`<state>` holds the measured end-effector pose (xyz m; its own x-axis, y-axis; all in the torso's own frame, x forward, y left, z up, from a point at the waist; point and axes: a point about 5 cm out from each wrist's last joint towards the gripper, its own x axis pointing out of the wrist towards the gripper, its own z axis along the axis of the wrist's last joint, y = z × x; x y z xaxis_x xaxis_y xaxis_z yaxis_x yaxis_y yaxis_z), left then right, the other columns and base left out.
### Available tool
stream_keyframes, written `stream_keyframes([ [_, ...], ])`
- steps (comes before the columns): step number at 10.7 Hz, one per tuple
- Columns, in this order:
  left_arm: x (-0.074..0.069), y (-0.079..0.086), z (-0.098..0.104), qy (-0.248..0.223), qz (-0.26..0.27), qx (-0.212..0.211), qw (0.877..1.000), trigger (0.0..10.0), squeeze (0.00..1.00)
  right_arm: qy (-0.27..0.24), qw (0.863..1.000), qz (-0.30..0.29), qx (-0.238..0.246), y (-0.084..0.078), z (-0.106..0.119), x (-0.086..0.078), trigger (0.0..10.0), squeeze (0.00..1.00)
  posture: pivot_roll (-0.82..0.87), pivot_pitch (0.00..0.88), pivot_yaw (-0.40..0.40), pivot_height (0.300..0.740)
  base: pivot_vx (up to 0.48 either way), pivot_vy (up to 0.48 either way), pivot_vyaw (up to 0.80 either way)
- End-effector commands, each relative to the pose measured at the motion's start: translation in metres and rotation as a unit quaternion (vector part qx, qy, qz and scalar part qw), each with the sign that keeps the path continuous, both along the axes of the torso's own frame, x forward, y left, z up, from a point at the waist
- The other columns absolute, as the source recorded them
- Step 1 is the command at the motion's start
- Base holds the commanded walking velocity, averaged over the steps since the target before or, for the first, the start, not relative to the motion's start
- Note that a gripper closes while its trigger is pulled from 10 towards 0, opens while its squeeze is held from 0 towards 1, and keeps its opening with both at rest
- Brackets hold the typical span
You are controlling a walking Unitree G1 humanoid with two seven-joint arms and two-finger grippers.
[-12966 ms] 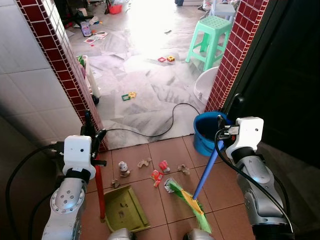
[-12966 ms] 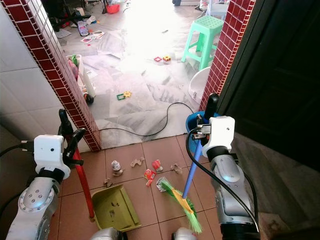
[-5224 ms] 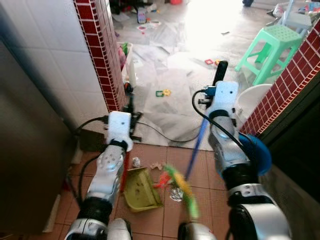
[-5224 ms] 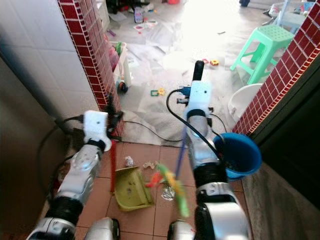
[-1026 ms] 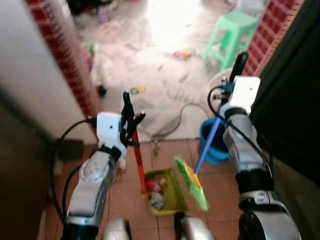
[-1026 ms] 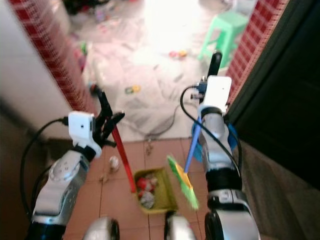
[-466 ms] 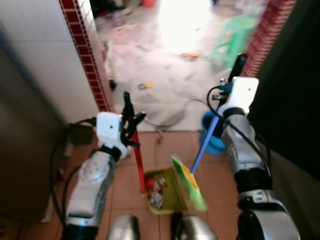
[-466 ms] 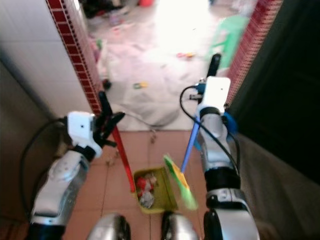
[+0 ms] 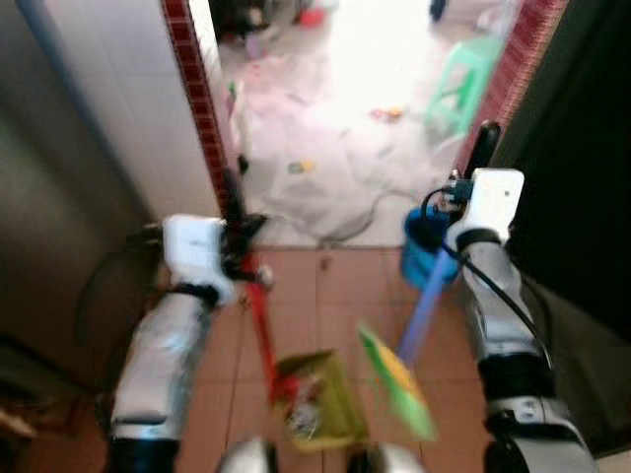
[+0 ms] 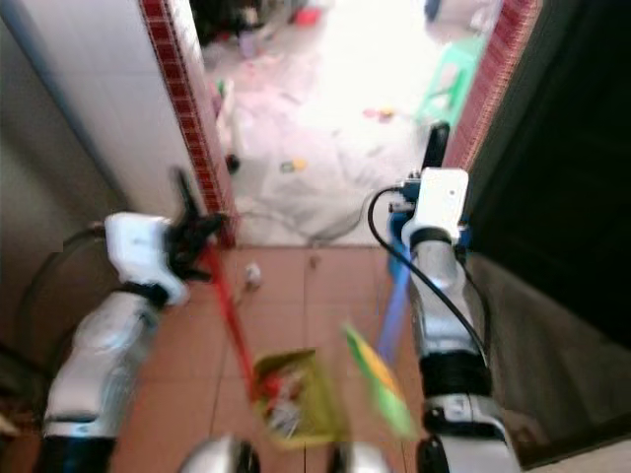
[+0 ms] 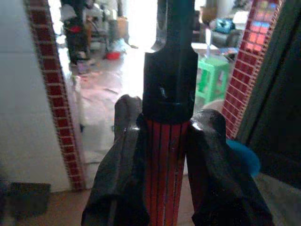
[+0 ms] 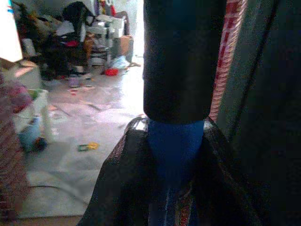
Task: Sweep floor
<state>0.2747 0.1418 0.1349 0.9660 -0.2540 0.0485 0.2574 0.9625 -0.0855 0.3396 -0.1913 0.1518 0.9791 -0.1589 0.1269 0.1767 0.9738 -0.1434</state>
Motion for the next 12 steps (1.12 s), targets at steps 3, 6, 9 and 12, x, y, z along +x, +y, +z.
stream_keyframes([
  [3, 0.003, -0.005, 0.019, -0.048, -0.010, -0.016, 0.999, 10.0, 0.00, -0.025, 0.999, -0.020, -0.017, -0.005, 0.016, 0.001, 10.0, 0.00, -0.04, 0.011, 0.041, 0.740, 0.000, 0.000, -0.13],
  [6, 0.010, 0.007, 0.037, -0.076, 0.016, -0.049, 0.996, 10.0, 0.00, -0.016, 1.000, -0.015, -0.019, -0.001, 0.011, -0.001, 10.0, 0.00, -0.03, 0.013, 0.029, 0.740, 0.000, 0.000, -0.32],
  [9, 0.020, 0.020, 0.063, -0.118, 0.047, -0.071, 0.989, 10.0, 0.00, -0.005, 0.999, -0.016, -0.028, -0.003, 0.009, 0.002, 10.0, 0.00, -0.04, 0.012, 0.027, 0.740, 0.082, 0.000, 0.00],
  [12, 0.027, 0.031, 0.092, -0.158, 0.072, -0.116, 0.978, 10.0, 0.00, 0.006, 0.999, -0.022, -0.033, -0.006, 0.005, 0.002, 10.0, 0.00, -0.04, 0.004, 0.024, 0.740, 0.351, 0.326, 0.00],
])
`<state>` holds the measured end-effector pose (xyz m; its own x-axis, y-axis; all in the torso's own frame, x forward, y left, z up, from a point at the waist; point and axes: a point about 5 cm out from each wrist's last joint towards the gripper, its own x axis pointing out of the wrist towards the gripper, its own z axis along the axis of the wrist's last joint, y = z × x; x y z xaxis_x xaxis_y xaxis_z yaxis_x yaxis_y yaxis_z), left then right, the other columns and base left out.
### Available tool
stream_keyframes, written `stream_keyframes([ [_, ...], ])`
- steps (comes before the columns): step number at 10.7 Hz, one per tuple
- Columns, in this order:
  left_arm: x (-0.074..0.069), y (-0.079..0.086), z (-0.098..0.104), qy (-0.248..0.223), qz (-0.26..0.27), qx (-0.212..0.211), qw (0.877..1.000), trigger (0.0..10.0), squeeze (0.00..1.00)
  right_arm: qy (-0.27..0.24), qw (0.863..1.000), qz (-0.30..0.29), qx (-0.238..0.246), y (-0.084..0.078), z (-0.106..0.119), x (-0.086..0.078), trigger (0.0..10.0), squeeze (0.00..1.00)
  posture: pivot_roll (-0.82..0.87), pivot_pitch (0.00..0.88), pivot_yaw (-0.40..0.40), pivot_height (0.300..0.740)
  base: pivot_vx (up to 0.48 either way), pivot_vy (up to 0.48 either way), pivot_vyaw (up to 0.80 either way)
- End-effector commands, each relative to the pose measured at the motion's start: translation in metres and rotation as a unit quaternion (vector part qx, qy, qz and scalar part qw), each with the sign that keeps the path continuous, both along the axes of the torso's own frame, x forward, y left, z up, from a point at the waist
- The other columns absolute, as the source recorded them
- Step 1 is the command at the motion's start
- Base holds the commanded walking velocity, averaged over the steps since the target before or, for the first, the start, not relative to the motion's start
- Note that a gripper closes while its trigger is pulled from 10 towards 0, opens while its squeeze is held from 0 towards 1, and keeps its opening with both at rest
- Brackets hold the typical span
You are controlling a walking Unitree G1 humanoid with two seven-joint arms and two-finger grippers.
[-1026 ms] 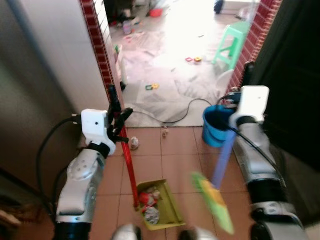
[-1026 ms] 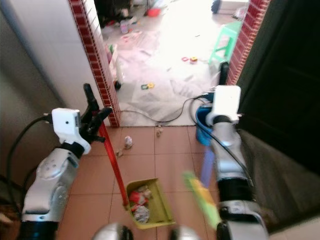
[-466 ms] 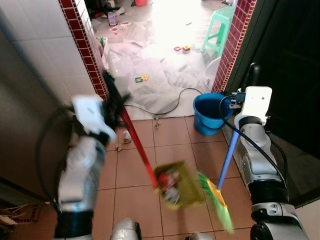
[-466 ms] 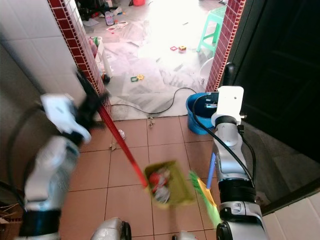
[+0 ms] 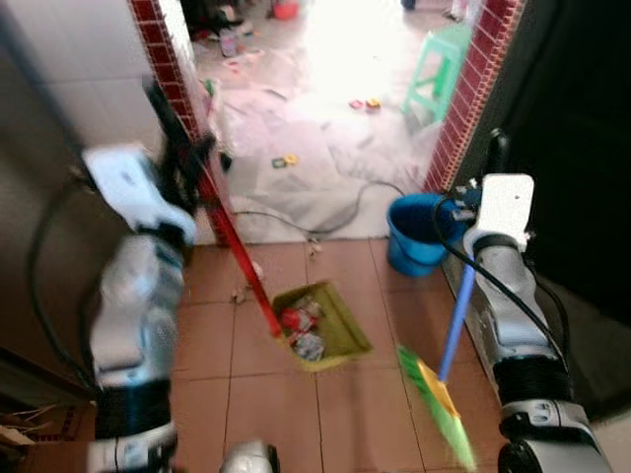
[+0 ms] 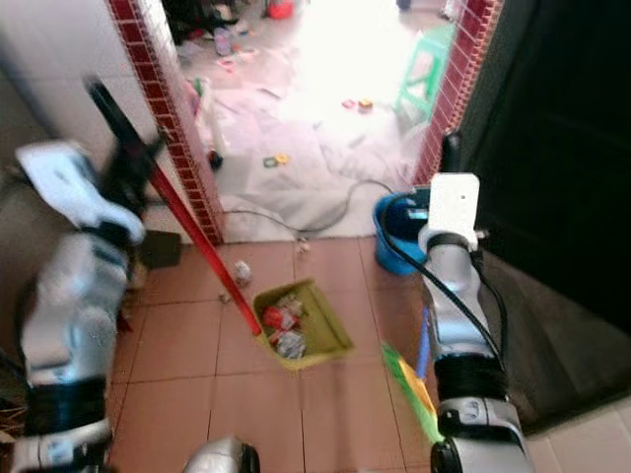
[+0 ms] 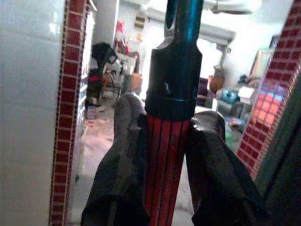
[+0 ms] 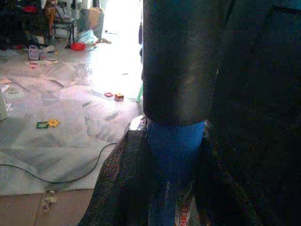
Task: Sweep floor
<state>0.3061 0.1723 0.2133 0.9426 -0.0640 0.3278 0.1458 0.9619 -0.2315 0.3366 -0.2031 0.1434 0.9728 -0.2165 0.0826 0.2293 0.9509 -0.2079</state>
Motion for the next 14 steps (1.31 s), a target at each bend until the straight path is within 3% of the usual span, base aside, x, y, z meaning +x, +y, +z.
stream_keyframes([
  [1, -0.001, 0.002, 0.023, -0.049, 0.006, -0.021, 0.999, 10.0, 0.00, -0.017, 1.000, 0.013, -0.006, 0.007, 0.012, 0.006, 10.0, 0.00, -0.04, 0.001, 0.022, 0.740, 0.360, 0.315, 0.00],
  [5, 0.006, -0.003, 0.031, -0.061, 0.009, -0.037, 0.997, 10.0, 0.00, -0.015, 1.000, 0.013, -0.005, 0.009, 0.011, 0.008, 10.0, 0.00, -0.04, 0.000, 0.021, 0.740, 0.397, 0.217, -0.72],
  [9, 0.013, -0.006, 0.050, -0.093, 0.021, -0.053, 0.994, 10.0, 0.00, -0.014, 0.999, 0.029, -0.004, 0.016, 0.007, 0.008, 10.0, 0.00, -0.04, 0.000, 0.027, 0.740, 0.448, 0.000, 0.00],
  [14, 0.016, -0.012, 0.050, -0.098, 0.021, -0.053, 0.994, 10.0, 0.00, -0.015, 0.999, 0.051, -0.001, 0.022, 0.005, 0.008, 10.0, 0.00, -0.04, 0.000, 0.029, 0.740, 0.478, 0.000, 0.00],
])
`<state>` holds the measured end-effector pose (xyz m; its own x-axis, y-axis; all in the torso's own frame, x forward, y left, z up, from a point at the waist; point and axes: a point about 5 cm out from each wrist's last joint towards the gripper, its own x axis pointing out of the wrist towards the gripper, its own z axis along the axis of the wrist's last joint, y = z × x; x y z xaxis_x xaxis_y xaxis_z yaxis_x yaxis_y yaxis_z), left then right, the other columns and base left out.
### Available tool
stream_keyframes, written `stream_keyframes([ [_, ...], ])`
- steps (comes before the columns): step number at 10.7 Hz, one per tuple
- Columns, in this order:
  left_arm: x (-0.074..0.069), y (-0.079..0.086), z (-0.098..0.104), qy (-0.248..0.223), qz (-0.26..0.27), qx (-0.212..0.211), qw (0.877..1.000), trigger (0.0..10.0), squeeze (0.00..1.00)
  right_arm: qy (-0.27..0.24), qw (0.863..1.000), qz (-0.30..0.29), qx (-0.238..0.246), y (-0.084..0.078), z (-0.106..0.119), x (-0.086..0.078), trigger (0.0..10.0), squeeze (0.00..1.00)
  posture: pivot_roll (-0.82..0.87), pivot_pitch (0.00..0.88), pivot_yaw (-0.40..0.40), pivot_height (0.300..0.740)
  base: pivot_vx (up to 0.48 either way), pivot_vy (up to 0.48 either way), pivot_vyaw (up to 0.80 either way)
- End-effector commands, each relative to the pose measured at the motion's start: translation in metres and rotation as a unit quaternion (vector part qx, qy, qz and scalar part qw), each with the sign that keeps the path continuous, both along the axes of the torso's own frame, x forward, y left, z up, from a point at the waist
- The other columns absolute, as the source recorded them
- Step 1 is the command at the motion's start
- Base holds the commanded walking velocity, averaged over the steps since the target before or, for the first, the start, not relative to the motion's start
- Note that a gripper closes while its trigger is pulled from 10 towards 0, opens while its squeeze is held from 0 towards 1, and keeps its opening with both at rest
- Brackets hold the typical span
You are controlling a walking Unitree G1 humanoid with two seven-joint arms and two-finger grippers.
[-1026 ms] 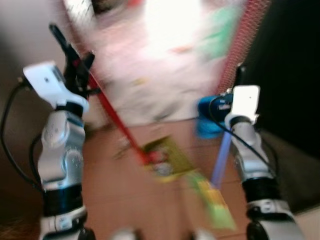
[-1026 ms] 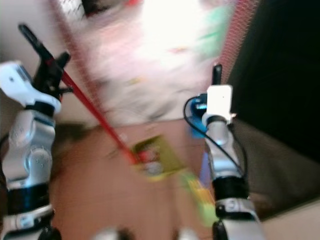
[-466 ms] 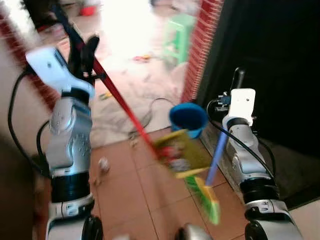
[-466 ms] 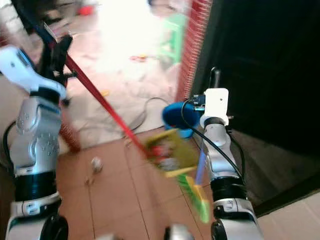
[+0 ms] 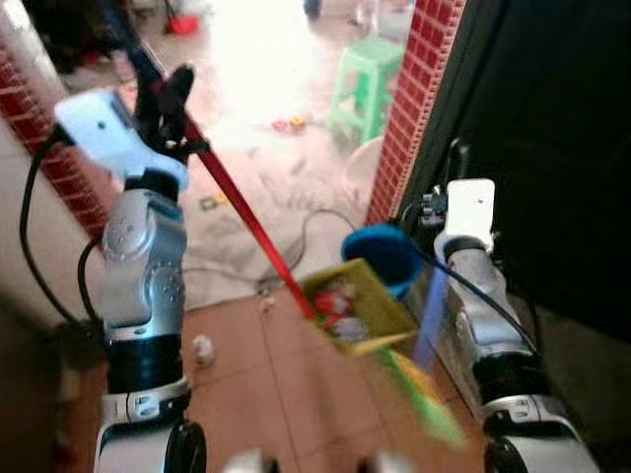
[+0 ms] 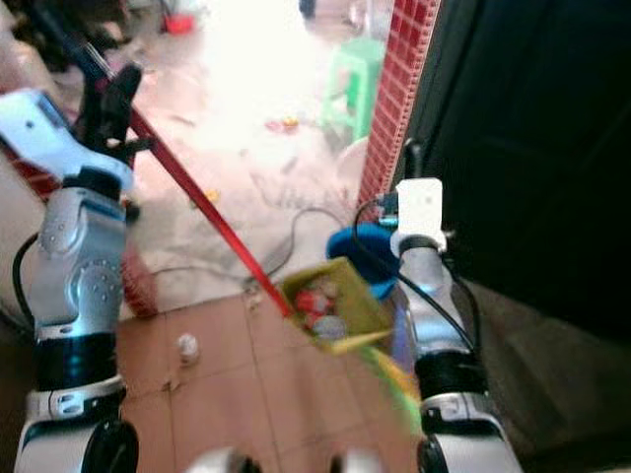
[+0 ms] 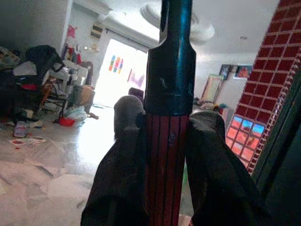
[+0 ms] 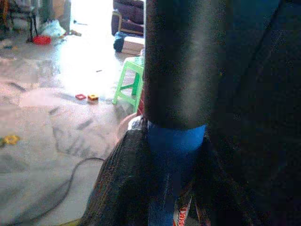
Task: Sweep floor
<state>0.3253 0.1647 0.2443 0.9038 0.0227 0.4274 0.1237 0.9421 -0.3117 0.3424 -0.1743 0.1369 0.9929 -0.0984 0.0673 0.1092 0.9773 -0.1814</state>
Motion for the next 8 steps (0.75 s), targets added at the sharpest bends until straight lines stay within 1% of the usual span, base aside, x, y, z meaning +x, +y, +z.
stream_keyframes([
  [1, -0.003, -0.005, 0.019, -0.046, -0.004, 0.000, 0.999, 10.0, 0.00, -0.025, 1.000, -0.008, -0.012, -0.006, 0.012, 0.002, 10.0, 0.00, -0.04, 0.000, 0.029, 0.740, 0.480, 0.000, 0.00],
  [4, -0.002, -0.002, 0.022, -0.055, 0.021, 0.003, 0.998, 10.0, 0.00, -0.031, 1.000, 0.006, -0.002, 0.001, 0.013, 0.002, 10.0, 0.00, -0.03, 0.000, 0.029, 0.740, 0.480, 0.000, 0.00],
  [5, -0.001, -0.003, 0.024, -0.056, 0.022, 0.004, 0.998, 10.0, 0.00, -0.031, 0.999, 0.012, 0.001, 0.003, 0.011, 0.001, 10.0, 0.00, -0.03, 0.000, 0.028, 0.740, 0.480, 0.000, 0.00],
  [7, -0.001, -0.009, 0.026, -0.062, 0.020, 0.018, 0.998, 10.0, 0.00, -0.028, 0.999, 0.016, -0.005, 0.005, 0.010, 0.001, 10.0, 0.00, -0.03, 0.000, 0.027, 0.740, 0.480, 0.000, 0.00],
  [8, -0.001, -0.011, 0.026, -0.062, 0.021, 0.018, 0.998, 10.0, 0.00, -0.027, 0.999, 0.017, -0.009, 0.005, 0.010, 0.001, 10.0, 0.00, -0.03, 0.000, 0.025, 0.740, 0.480, 0.000, 0.00],
])
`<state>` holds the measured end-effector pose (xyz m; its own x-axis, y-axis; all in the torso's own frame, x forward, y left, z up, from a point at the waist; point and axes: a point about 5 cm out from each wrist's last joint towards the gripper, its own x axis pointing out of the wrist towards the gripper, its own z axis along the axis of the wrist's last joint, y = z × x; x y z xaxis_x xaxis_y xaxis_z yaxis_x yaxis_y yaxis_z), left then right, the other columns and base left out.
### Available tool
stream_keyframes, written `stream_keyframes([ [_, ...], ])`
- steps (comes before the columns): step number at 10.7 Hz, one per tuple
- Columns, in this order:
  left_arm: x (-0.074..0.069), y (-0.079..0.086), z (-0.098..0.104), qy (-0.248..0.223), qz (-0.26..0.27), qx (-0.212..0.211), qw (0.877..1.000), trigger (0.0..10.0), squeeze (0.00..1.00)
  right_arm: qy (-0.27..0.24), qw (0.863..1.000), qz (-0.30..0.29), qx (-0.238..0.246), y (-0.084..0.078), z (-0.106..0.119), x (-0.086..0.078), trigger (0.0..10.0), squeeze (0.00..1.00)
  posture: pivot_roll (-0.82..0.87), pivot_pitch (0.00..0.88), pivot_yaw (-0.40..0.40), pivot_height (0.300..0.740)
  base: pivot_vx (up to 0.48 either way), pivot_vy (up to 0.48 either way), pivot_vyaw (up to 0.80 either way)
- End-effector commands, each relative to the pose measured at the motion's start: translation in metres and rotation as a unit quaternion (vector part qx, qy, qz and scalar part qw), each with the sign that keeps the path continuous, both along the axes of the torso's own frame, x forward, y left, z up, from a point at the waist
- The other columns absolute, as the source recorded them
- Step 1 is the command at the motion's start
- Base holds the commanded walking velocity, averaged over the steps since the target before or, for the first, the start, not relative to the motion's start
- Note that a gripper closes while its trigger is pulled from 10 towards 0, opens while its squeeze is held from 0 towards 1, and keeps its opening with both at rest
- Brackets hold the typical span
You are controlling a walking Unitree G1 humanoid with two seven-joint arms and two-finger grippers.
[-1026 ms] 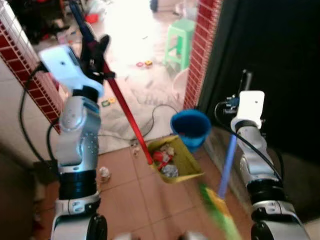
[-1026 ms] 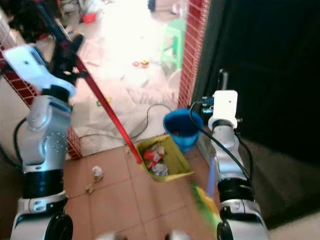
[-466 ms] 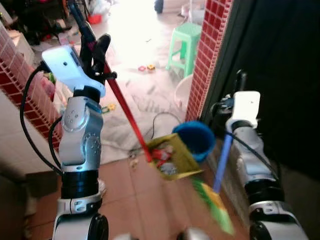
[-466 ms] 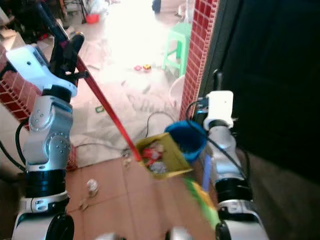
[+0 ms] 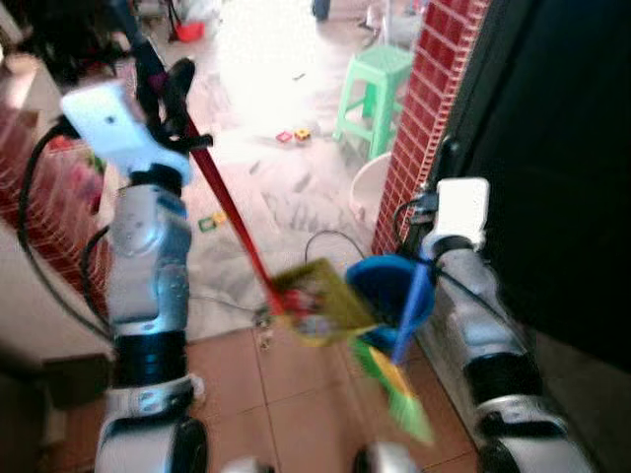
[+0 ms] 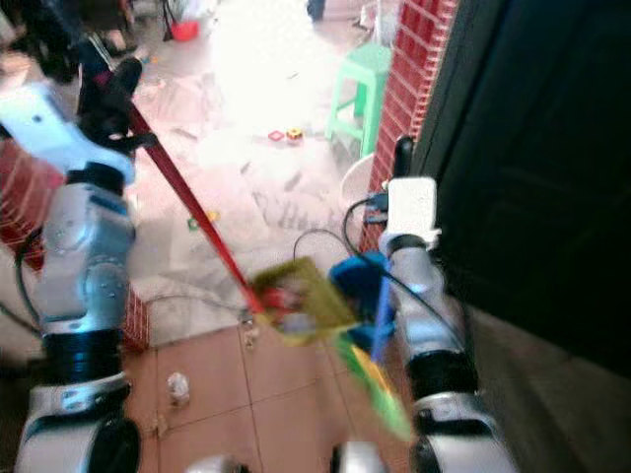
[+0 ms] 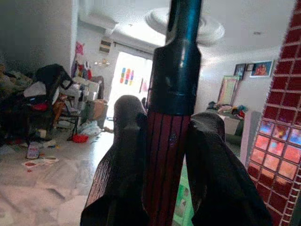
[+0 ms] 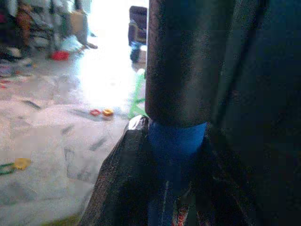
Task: Sweep floor
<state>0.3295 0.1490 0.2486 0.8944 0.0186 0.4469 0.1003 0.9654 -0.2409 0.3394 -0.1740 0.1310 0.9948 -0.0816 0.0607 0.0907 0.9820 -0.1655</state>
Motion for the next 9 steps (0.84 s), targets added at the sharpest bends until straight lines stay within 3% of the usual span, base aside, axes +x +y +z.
stream_keyframes([
  [1, -0.004, 0.001, 0.021, -0.055, 0.003, -0.013, 0.998, 10.0, 0.00, -0.028, 0.999, 0.008, -0.017, 0.005, 0.015, 0.005, 10.0, 0.00, -0.03, 0.000, 0.024, 0.740, 0.480, 0.000, 0.00],
  [6, -0.003, -0.017, 0.018, -0.060, -0.015, 0.020, 0.998, 10.0, 0.00, -0.011, 1.000, 0.019, -0.021, 0.010, 0.006, 0.003, 10.0, 0.00, -0.03, 0.000, 0.016, 0.740, 0.463, 0.000, 0.00],
  [8, -0.004, -0.033, 0.007, -0.054, -0.038, 0.034, 0.997, 10.0, 0.00, -0.004, 0.999, 0.019, -0.026, 0.011, 0.003, 0.002, 10.0, 0.00, -0.02, 0.000, 0.017, 0.740, 0.000, 0.000, 0.00],
  [9, -0.006, -0.043, 0.000, -0.059, -0.047, 0.069, 0.995, 10.0, 0.00, -0.004, 0.999, 0.020, -0.025, 0.012, 0.002, 0.002, 10.0, 0.00, -0.03, 0.000, 0.017, 0.740, 0.000, 0.000, 0.00],
])
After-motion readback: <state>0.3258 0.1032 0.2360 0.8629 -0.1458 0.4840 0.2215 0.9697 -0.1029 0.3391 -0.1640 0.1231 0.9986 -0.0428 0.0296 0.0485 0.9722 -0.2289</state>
